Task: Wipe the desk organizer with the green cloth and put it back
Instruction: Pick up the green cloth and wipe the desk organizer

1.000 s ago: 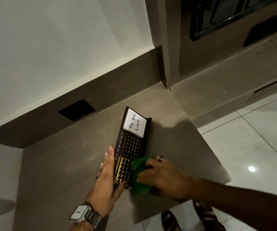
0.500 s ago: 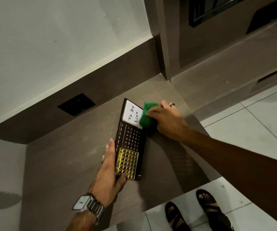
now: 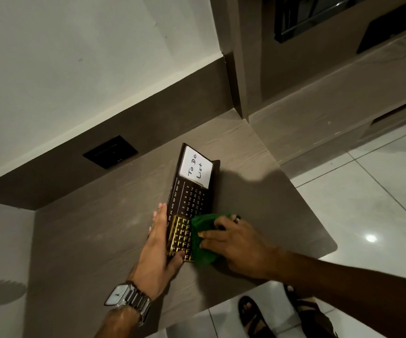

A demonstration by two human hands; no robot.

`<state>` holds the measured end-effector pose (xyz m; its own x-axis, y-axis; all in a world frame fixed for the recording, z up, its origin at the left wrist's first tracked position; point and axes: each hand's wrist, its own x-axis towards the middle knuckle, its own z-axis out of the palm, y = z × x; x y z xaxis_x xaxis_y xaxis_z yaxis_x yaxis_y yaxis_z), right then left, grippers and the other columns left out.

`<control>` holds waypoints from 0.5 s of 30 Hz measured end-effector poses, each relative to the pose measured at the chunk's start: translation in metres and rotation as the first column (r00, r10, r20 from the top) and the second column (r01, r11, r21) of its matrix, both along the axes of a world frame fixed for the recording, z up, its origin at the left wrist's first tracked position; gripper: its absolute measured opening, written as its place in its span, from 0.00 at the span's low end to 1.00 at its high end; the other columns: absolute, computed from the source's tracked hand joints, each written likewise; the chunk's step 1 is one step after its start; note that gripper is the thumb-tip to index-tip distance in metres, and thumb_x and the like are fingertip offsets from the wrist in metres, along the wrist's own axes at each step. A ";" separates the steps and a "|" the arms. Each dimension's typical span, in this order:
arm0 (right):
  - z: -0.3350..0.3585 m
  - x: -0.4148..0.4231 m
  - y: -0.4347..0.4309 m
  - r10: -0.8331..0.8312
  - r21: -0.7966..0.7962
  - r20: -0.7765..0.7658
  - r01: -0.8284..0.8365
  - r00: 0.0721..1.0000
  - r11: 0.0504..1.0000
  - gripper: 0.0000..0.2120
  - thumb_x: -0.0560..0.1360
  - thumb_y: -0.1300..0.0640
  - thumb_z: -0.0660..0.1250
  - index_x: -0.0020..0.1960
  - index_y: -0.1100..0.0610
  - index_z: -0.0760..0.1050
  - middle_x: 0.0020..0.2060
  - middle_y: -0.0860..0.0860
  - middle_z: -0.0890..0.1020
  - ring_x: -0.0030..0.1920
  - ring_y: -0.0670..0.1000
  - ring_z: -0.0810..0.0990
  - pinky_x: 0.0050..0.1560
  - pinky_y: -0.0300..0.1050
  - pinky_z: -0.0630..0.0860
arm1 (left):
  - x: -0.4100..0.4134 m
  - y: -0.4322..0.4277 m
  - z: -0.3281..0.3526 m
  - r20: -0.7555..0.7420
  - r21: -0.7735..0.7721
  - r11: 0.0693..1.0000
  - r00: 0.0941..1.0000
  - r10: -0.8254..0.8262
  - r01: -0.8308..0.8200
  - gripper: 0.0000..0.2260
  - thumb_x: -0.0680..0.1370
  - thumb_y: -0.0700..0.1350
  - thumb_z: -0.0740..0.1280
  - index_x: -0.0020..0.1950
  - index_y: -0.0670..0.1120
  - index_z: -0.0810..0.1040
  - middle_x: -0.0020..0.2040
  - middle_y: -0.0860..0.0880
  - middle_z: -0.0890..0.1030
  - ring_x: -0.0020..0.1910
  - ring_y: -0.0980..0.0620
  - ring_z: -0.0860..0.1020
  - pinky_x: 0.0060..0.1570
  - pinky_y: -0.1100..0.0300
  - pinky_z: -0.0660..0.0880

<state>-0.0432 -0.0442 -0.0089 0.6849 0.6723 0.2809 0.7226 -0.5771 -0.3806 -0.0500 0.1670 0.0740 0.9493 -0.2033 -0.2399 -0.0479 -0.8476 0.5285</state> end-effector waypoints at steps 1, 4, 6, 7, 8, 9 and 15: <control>0.010 0.008 -0.004 -0.037 0.053 0.005 0.037 0.999 0.998 0.22 0.66 0.56 0.68 0.60 0.50 0.78 0.61 0.48 0.80 0.55 0.54 0.75 0.43 0.46 0.76 | -0.001 -0.001 0.001 0.005 -0.013 1.000 1.000 0.003 -0.002 0.47 0.71 0.49 0.68 0.72 0.62 0.34 0.77 0.52 0.46 0.76 0.51 0.47 0.72 0.43 0.50; 0.044 0.044 -0.009 -0.234 0.235 -0.012 0.231 0.972 0.944 0.27 0.64 0.63 0.72 0.64 0.54 0.75 0.64 0.52 0.78 0.58 0.58 0.72 0.46 0.56 0.78 | -0.002 -0.004 0.002 0.011 -0.007 0.999 0.999 0.043 -0.043 0.44 0.71 0.49 0.69 0.73 0.60 0.37 0.76 0.51 0.48 0.75 0.47 0.49 0.72 0.44 0.50; 0.064 0.061 0.003 -0.203 0.257 0.065 0.180 0.977 0.949 0.28 0.65 0.63 0.71 0.65 0.54 0.75 0.64 0.52 0.78 0.60 0.59 0.70 0.46 0.55 0.76 | -0.002 -0.006 0.001 -0.054 0.009 0.994 0.993 0.109 -0.109 0.45 0.72 0.39 0.70 0.75 0.58 0.43 0.76 0.44 0.57 0.73 0.42 0.59 0.70 0.41 0.60; 0.069 0.066 0.010 -0.111 0.217 0.135 0.080 0.985 0.973 0.27 0.66 0.63 0.68 0.65 0.53 0.75 0.65 0.51 0.77 0.60 0.59 0.70 0.46 0.54 0.74 | -0.003 -0.006 0.001 -0.073 0.003 0.991 0.988 0.133 -0.133 0.43 0.72 0.37 0.71 0.76 0.54 0.47 0.73 0.42 0.65 0.69 0.40 0.66 0.66 0.42 0.66; 0.071 0.069 0.015 -0.008 0.137 0.191 -0.018 0.982 0.990 0.26 0.68 0.62 0.65 0.66 0.53 0.75 0.65 0.51 0.77 0.61 0.59 0.70 0.47 0.54 0.73 | -0.004 -0.006 0.002 -0.080 -0.005 0.989 0.986 0.147 -0.148 0.41 0.72 0.37 0.71 0.76 0.51 0.51 0.70 0.41 0.70 0.66 0.41 0.71 0.63 0.42 0.69; 0.071 0.074 0.017 0.060 0.054 0.220 -0.074 0.974 0.996 0.26 0.69 0.62 0.64 0.66 0.52 0.75 0.65 0.50 0.76 0.62 0.59 0.69 0.48 0.54 0.73 | -0.004 -0.007 0.004 -0.088 -0.008 0.988 0.984 0.153 -0.154 0.40 0.72 0.37 0.71 0.76 0.51 0.51 0.69 0.42 0.71 0.64 0.41 0.72 0.62 0.42 0.70; 0.092 0.151 -0.002 -0.330 0.074 0.056 0.326 0.942 0.942 0.15 0.78 0.54 0.59 0.62 0.53 0.78 0.60 0.55 0.79 0.55 0.59 0.73 0.49 0.55 0.72 | -0.003 -0.006 0.008 -0.103 -0.008 0.993 0.988 0.118 -0.120 0.48 0.73 0.36 0.69 0.73 0.66 0.38 0.76 0.44 0.61 0.67 0.42 0.70 0.61 0.37 0.70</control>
